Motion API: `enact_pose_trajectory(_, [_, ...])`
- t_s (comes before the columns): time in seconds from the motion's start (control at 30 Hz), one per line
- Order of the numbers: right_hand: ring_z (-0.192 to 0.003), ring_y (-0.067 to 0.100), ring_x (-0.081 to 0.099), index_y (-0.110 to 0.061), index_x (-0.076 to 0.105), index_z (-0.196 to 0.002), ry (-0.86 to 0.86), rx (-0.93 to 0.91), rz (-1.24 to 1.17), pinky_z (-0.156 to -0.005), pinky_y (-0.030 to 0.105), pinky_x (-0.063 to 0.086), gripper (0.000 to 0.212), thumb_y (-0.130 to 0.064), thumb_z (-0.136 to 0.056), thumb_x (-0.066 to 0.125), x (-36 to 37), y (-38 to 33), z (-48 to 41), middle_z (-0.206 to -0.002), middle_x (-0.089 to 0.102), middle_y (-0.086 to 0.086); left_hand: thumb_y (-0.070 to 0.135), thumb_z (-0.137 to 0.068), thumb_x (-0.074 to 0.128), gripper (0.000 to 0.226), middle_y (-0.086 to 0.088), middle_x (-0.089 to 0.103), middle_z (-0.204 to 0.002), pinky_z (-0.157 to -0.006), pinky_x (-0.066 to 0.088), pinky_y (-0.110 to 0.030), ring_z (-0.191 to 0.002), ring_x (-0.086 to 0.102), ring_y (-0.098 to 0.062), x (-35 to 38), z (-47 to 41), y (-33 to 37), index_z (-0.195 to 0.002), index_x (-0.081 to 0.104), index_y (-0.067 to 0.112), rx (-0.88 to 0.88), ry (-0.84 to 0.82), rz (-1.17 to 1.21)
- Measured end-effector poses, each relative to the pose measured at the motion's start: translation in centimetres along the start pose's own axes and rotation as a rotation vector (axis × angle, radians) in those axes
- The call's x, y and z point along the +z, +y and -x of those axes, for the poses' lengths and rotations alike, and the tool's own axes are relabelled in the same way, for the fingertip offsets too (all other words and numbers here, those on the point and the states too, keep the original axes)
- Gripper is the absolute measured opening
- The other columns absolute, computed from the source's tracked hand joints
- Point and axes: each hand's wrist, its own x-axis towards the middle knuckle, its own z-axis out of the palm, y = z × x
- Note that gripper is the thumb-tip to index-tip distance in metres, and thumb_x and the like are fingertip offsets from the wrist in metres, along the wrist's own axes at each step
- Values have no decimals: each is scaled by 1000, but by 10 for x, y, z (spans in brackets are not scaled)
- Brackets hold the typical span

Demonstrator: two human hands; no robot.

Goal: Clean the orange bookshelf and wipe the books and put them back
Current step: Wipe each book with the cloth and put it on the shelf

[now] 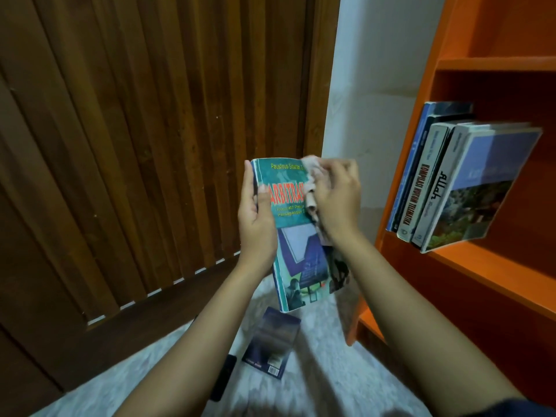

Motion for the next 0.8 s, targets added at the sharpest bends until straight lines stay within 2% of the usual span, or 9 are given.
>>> enact_pose_trajectory(0.07, [-90, 17, 54, -11, 66, -96, 45, 186, -4, -67, 1, 35, 12, -16, -91, 56, -8, 17, 1, -99, 50, 4, 15, -103, 30, 45, -2, 51, -133, -79, 56, -24, -112, 60, -18, 1, -1, 2, -146, 21, 28, 8, -3, 15])
enact_pose_trajectory(0.13, [-85, 7, 52, -8, 66, -96, 75, 176, -49, -67, -2, 33, 11, -14, -91, 58, -9, 14, 14, -101, 54, 10, 13, -103, 29, 47, 6, 51, -130, -84, 55, -24, -113, 59, -13, 6, -4, 1, -148, 19, 23, 27, 2, -3])
enact_pose_trajectory(0.2, [-84, 10, 54, -5, 67, -95, 65, -24, -95, -72, 4, 38, 10, -11, -89, 60, -4, -3, 35, -99, 56, 14, 11, -103, 29, 48, 10, 50, -128, -89, 52, -26, -111, 59, -7, 11, -9, -3, -149, 19, 18, 44, 40, -30])
enact_pose_trajectory(0.3, [-87, 17, 54, -1, 67, -95, -28, -287, -78, -78, 19, 44, 12, -7, -86, 62, 4, -8, 65, -95, 56, 15, 12, -103, 31, 47, -9, 43, -144, -98, 50, -37, -123, 53, -23, 9, -14, -8, -148, 19, 16, 69, 81, -10])
enact_pose_trajectory(0.4, [-83, 10, 53, -4, 68, -93, 50, 0, -127, -77, 21, 42, 10, -7, -87, 61, -2, 18, 57, -94, 54, 10, 16, -103, 31, 46, -15, 44, -142, -92, 53, -37, -120, 55, -29, 4, -17, -12, -147, 20, 22, 70, 146, 42])
enact_pose_trajectory(0.5, [-81, -9, 50, -11, 69, -94, 81, 233, -151, -76, 14, 38, 10, -9, -87, 62, -3, 34, 54, -96, 54, 2, 19, -103, 31, 44, -6, 50, -136, -82, 54, -26, -110, 60, -17, 5, -20, -15, -147, 22, 23, 37, 281, 63])
enact_pose_trajectory(0.63, [-87, 7, 54, -5, 68, -92, -77, -75, -154, -80, 16, 42, 9, -8, -86, 62, 7, 17, 94, -95, 57, 10, 17, -103, 31, 45, 2, 49, -131, -82, 52, -21, -110, 59, -12, -4, -31, -22, -148, 22, 19, -10, 449, 55])
enact_pose_trajectory(0.7, [-89, 16, 57, -4, 68, -96, -165, -259, -144, -80, 20, 45, 13, -11, -88, 61, 6, 17, 114, -95, 59, 11, 14, -103, 31, 45, 1, 49, -127, -70, 50, -14, -99, 60, -6, -15, -34, -25, -147, 23, 18, -43, 520, 88])
enact_pose_trajectory(0.8, [-91, 15, 58, -10, 65, -103, -226, -219, -113, -73, 24, 48, 16, -18, -92, 57, 1, 26, 120, -100, 60, 4, 18, -104, 31, 44, 7, 57, -113, -65, 51, -19, -90, 64, -6, -28, -29, -28, -147, 24, 25, -113, 542, 142])
